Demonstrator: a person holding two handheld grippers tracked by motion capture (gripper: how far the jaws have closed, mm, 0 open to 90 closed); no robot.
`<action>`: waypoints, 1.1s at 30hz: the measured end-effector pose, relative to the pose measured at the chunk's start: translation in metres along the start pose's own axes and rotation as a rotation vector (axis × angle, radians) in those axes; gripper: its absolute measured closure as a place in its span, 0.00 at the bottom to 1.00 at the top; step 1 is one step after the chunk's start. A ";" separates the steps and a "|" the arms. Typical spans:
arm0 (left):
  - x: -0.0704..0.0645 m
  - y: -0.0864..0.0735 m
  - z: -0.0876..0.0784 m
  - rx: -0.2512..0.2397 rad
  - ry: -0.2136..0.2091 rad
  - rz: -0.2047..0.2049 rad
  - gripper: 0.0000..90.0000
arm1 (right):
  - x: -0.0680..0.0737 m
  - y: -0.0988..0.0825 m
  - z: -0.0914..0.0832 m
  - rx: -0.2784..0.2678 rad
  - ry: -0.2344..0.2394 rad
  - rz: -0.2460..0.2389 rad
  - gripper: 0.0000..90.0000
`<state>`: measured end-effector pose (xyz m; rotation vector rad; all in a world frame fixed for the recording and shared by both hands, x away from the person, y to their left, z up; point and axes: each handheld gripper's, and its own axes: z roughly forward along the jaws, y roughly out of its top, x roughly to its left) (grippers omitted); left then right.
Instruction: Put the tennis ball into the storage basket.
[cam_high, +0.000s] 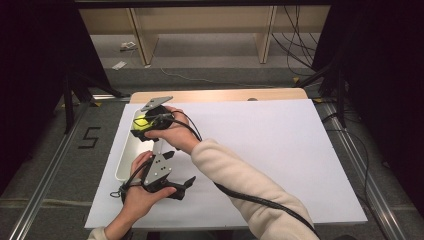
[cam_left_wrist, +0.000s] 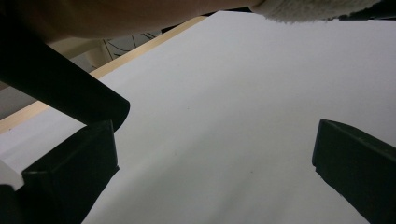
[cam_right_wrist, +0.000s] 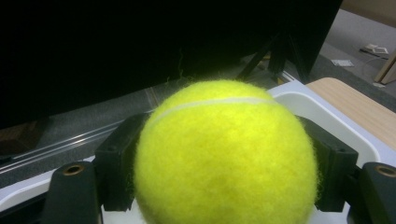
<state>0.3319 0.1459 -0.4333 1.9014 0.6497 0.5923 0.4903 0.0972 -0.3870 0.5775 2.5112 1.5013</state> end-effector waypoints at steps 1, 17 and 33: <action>0.000 0.000 0.000 0.000 0.000 0.000 0.00 | 0.000 0.000 0.001 0.004 -0.001 0.000 0.30; 0.000 0.000 0.000 -0.002 -0.001 -0.003 0.00 | 0.000 -0.002 0.012 0.034 0.003 -0.013 0.30; 0.001 0.000 -0.001 0.000 0.001 0.000 0.00 | -0.003 0.001 0.019 0.062 -0.008 -0.036 0.30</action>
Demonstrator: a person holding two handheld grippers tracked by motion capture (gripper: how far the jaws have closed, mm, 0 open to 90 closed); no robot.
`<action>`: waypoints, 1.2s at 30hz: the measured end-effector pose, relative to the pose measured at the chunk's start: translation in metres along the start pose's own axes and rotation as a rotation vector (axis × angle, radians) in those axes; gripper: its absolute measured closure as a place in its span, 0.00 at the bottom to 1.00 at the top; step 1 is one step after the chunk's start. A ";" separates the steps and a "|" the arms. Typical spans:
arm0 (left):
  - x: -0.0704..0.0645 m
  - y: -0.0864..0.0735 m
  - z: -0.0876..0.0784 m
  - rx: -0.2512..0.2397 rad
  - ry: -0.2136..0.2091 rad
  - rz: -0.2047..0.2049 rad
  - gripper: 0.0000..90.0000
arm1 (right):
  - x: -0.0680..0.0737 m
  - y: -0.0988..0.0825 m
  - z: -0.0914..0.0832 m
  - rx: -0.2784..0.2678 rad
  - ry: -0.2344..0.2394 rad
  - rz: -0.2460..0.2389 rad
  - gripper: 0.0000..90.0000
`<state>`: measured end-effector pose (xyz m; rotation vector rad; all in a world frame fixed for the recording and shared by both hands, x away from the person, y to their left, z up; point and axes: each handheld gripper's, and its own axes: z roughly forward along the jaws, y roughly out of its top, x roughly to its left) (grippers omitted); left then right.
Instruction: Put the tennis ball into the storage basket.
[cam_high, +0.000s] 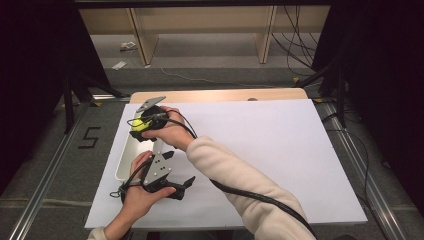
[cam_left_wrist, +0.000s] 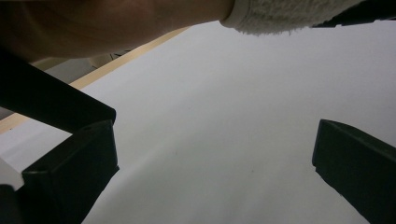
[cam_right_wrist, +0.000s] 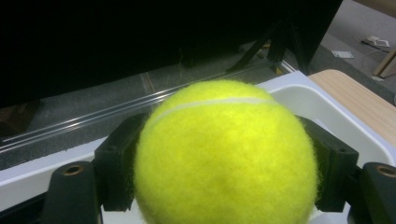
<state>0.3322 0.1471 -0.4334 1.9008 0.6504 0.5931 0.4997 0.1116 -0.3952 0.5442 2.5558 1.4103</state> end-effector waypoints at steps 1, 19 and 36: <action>0.000 0.000 0.000 0.000 0.001 -0.001 0.00 | -0.001 -0.001 0.001 0.002 0.000 0.003 0.30; 0.000 0.000 0.000 0.003 0.003 0.004 0.00 | -0.003 -0.006 0.009 0.029 0.006 -0.004 0.29; 0.000 0.000 0.000 0.005 0.003 0.006 0.00 | 0.001 -0.007 0.016 0.044 0.014 -0.003 0.29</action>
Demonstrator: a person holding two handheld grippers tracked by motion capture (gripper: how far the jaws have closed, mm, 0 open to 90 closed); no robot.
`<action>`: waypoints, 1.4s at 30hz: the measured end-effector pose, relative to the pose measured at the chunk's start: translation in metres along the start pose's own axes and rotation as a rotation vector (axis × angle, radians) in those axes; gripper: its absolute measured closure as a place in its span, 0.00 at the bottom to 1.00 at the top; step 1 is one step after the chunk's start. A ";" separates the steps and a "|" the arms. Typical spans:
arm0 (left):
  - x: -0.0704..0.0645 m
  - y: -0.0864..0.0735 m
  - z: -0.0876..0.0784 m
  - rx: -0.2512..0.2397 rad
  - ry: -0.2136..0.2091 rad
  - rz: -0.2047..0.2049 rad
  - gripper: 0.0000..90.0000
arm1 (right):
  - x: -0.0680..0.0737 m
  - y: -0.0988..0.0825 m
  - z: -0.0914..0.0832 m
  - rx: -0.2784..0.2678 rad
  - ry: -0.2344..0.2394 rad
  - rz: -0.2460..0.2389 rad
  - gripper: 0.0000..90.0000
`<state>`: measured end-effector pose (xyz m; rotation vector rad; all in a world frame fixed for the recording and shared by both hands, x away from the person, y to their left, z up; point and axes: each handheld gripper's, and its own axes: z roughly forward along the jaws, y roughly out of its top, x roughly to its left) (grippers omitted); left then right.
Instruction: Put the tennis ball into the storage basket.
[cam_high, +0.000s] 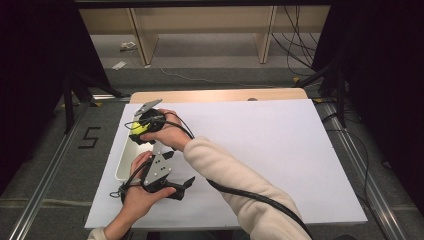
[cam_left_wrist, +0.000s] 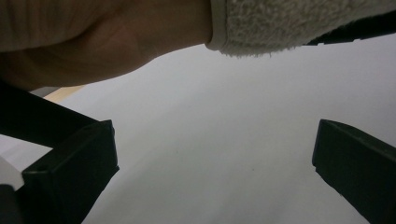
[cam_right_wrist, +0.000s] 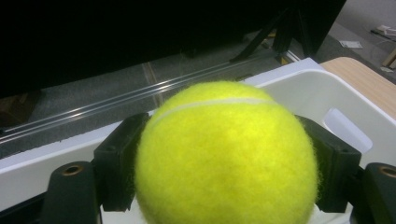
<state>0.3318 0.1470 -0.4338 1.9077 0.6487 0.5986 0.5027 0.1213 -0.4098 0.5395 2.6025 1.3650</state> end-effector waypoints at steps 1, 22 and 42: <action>0.000 0.000 0.000 0.000 0.000 0.000 0.00 | 0.000 0.000 0.001 0.000 0.000 -0.001 0.29; 0.001 0.000 0.000 -0.006 -0.008 -0.010 0.00 | 0.000 0.006 -0.015 -0.013 -0.028 -0.030 0.18; 0.000 0.001 0.000 -0.008 -0.009 -0.009 0.00 | -0.020 -0.012 -0.062 -0.062 -0.068 0.012 0.18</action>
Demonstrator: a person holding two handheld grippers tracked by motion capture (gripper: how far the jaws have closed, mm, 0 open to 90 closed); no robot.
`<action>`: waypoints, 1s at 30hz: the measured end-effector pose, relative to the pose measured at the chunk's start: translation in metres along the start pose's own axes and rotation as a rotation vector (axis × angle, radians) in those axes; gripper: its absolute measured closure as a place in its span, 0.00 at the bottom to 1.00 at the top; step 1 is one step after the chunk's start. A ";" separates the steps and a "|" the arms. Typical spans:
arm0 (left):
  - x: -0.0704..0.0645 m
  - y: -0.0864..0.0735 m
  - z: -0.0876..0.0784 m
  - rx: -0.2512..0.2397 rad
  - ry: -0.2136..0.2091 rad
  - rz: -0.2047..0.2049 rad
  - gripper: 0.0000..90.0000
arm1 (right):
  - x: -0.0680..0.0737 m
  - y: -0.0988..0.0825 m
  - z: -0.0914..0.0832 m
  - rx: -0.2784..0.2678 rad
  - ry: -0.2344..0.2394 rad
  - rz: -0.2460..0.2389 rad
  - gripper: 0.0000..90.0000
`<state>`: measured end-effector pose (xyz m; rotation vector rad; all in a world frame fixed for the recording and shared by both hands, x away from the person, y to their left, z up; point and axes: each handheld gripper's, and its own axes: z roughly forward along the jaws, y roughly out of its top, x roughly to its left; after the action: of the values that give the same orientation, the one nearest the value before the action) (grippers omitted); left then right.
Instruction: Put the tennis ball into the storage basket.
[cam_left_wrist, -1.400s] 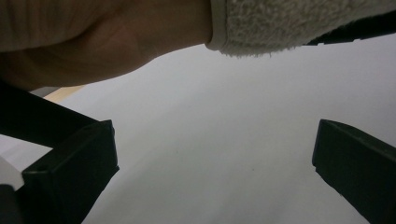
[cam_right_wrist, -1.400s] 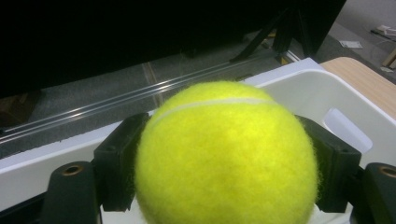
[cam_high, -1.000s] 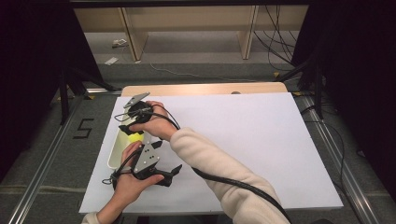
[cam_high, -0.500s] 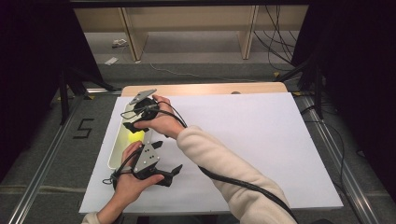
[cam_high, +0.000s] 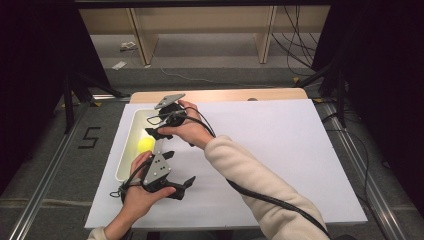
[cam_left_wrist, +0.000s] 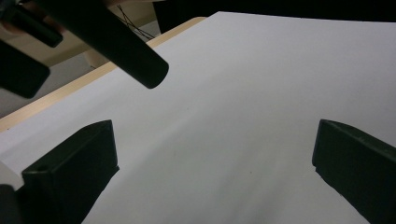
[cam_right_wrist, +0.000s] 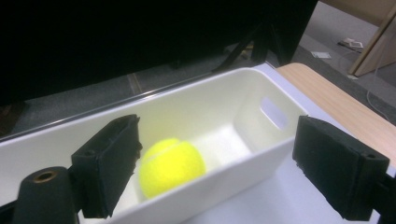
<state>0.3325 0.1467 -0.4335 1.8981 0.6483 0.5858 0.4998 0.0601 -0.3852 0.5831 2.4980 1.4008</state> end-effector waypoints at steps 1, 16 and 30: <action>0.000 0.000 0.000 0.001 -0.001 0.000 0.00 | -0.002 -0.001 -0.002 -0.003 -0.002 0.003 0.18; 0.000 0.000 0.000 -0.003 0.004 0.004 0.00 | -0.019 -0.020 -0.031 -0.010 -0.041 0.030 0.18; 0.000 0.001 -0.001 -0.005 0.006 -0.005 0.00 | -0.036 -0.051 -0.061 -0.010 -0.090 0.071 0.18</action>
<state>0.3321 0.1474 -0.4325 1.8906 0.6545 0.5896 0.4973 -0.0262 -0.3968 0.7235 2.4201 1.3789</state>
